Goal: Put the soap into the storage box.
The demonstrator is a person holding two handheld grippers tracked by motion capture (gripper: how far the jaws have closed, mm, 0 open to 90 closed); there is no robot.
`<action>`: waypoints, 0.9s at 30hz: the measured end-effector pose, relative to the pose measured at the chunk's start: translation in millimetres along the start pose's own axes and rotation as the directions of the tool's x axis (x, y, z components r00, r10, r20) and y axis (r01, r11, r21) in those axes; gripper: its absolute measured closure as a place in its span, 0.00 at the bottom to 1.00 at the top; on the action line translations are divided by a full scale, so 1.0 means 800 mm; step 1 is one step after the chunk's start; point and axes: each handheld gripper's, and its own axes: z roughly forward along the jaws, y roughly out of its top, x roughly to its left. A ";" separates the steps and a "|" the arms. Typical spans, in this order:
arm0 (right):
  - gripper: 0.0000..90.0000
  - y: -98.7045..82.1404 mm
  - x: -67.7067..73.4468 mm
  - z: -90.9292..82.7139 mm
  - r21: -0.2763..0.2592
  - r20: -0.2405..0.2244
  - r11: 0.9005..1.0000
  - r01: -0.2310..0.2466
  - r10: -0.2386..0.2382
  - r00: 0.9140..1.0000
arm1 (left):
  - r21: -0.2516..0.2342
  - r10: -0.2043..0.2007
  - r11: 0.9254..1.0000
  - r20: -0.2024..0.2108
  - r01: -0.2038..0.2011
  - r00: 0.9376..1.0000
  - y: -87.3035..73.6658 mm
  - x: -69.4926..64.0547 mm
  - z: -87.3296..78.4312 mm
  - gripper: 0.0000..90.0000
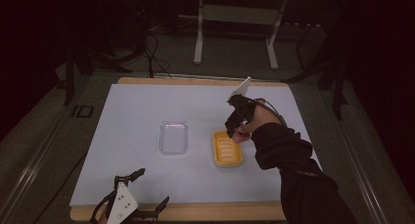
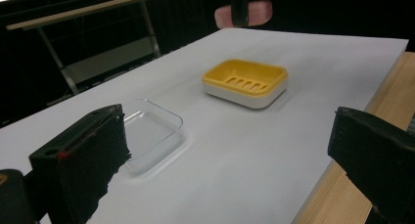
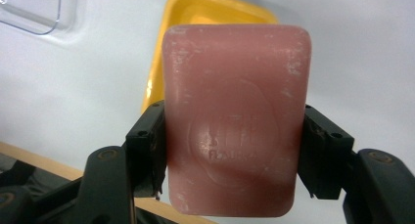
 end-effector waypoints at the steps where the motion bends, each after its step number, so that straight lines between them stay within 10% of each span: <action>1: 0.42 0.001 0.001 0.003 0.001 -0.005 1.000 -0.001 0.001 1.000 | 0.001 0.001 1.000 0.000 -0.001 1.000 0.000 0.000 0.000 0.02; 27: 0.42 -0.002 0.007 0.095 -0.021 -0.047 0.988 -0.153 0.152 0.987 | 0.000 0.007 1.000 0.004 -0.007 1.000 0.001 0.000 -0.001 0.02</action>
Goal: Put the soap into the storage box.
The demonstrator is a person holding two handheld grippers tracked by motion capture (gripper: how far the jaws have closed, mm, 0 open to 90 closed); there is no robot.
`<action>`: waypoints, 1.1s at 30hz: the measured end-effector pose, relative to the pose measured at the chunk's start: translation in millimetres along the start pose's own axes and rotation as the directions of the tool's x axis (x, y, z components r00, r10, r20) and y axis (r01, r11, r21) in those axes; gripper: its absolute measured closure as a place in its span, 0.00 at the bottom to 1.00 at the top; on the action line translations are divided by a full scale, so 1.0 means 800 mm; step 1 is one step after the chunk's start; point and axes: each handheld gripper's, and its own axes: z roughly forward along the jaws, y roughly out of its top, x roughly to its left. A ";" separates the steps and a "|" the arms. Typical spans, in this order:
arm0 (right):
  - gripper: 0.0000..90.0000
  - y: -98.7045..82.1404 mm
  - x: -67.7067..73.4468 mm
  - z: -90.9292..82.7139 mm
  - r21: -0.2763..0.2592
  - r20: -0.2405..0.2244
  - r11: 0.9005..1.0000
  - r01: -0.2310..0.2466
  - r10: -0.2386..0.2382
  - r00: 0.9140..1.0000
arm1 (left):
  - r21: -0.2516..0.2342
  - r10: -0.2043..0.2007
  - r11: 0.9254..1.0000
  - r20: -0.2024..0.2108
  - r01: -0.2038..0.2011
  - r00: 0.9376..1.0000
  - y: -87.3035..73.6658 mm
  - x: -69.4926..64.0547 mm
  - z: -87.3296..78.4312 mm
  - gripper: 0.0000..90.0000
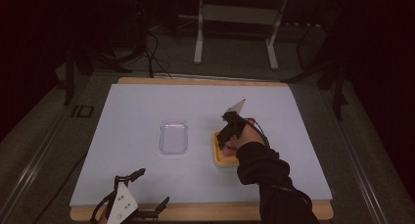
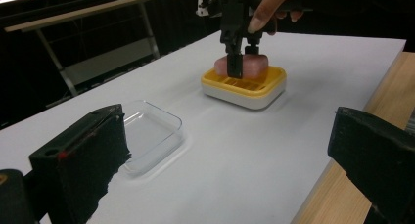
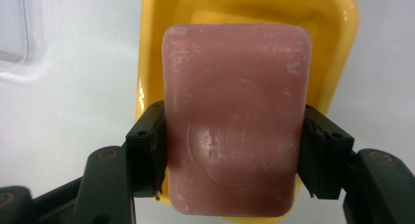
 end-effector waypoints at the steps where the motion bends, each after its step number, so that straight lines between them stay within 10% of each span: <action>1: 0.42 0.000 0.001 0.001 0.002 -0.002 1.000 -0.002 0.002 1.000 | 0.000 0.001 1.000 0.000 -0.001 1.000 0.000 0.000 0.000 0.02; 22: 0.41 0.003 0.008 0.022 0.045 0.028 0.999 -0.006 0.005 1.000 | 0.000 0.007 1.000 0.003 -0.007 1.000 0.000 0.000 -0.001 0.02; 33: 0.29 0.000 0.015 -0.008 0.022 -0.010 0.992 0.127 -0.127 0.992 | 0.001 0.009 1.000 0.003 -0.009 1.000 0.000 0.000 -0.001 0.02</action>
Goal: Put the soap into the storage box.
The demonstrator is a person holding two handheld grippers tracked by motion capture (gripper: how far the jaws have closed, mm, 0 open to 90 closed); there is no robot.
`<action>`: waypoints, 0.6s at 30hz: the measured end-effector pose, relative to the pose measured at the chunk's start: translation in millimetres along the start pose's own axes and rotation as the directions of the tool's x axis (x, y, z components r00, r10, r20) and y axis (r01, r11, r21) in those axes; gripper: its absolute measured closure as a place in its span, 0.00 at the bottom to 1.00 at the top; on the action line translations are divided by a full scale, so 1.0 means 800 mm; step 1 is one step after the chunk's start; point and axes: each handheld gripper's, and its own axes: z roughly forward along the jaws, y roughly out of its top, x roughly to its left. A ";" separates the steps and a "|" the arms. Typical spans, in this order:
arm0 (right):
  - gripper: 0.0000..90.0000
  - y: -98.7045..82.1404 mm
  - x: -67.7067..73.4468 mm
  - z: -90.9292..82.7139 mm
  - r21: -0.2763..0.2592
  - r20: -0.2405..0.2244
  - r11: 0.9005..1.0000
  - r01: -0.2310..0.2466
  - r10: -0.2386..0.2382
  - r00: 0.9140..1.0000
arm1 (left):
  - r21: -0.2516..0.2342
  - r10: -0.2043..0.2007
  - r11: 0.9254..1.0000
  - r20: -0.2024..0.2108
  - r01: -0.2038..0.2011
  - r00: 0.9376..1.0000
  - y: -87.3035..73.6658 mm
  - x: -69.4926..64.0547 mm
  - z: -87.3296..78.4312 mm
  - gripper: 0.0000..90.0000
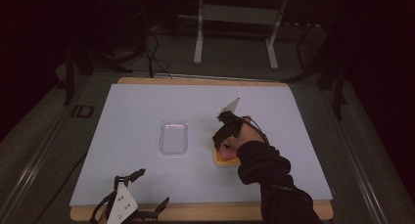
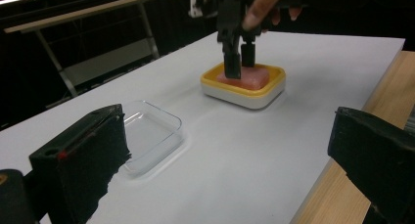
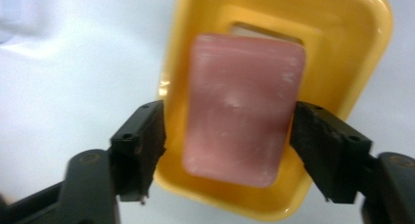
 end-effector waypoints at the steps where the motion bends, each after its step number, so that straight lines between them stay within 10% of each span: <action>1: 0.29 -0.001 0.001 -0.004 -0.015 -0.012 1.000 0.018 -0.018 1.000 | 0.000 0.001 1.000 0.000 -0.001 1.000 0.000 0.000 0.000 0.02; 18: 0.26 -0.034 -0.008 -0.012 -0.192 0.017 0.959 0.210 -0.210 0.977 | 0.004 -0.004 1.000 0.000 0.004 1.000 -0.001 0.000 0.002 0.02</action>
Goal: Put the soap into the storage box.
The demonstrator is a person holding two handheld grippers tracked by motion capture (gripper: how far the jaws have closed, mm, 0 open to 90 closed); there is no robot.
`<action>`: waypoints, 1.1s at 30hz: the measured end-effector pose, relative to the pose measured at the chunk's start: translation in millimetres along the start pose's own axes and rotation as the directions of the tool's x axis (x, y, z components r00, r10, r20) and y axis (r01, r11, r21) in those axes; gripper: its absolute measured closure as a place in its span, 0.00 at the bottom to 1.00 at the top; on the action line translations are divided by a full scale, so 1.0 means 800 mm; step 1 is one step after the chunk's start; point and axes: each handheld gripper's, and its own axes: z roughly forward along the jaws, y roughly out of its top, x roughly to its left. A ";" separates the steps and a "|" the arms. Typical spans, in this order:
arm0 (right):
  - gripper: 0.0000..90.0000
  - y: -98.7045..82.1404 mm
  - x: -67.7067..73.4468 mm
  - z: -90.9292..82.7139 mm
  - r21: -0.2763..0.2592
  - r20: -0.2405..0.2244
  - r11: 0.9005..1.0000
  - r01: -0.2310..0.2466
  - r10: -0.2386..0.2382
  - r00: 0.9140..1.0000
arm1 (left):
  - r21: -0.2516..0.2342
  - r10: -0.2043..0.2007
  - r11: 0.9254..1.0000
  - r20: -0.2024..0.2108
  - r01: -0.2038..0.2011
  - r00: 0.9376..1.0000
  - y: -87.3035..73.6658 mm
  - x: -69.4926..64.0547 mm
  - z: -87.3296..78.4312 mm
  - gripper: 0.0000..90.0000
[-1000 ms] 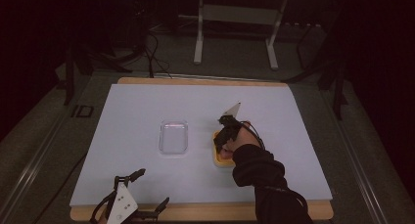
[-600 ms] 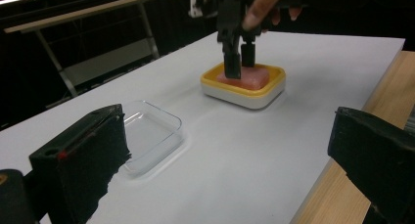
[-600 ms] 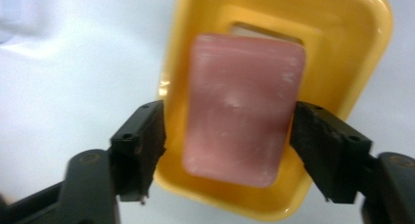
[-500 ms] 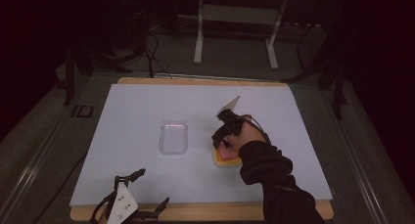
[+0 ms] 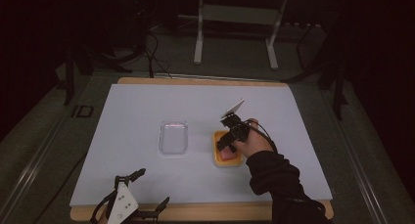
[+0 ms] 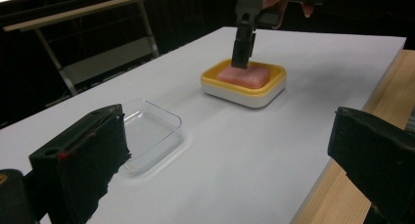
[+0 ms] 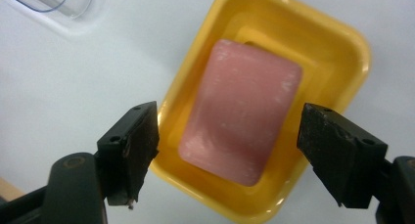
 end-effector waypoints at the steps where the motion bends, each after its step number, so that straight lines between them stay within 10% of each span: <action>1: 0.25 -0.003 -0.003 -0.002 -0.013 -0.005 1.000 0.004 -0.004 1.000 | 0.001 0.000 1.000 -0.001 0.000 1.000 0.000 0.000 0.000 0.02; 17: 0.15 -0.069 -0.055 -0.025 -0.264 -0.031 0.961 0.086 -0.098 0.995 | 0.011 -0.002 1.000 -0.003 0.002 1.000 -0.001 0.001 0.002 0.02; 33: 0.15 -0.123 -0.087 -0.022 -0.336 0.053 0.926 0.172 -0.163 0.985 | 0.010 -0.001 1.000 -0.003 0.001 1.000 -0.001 0.000 0.003 0.02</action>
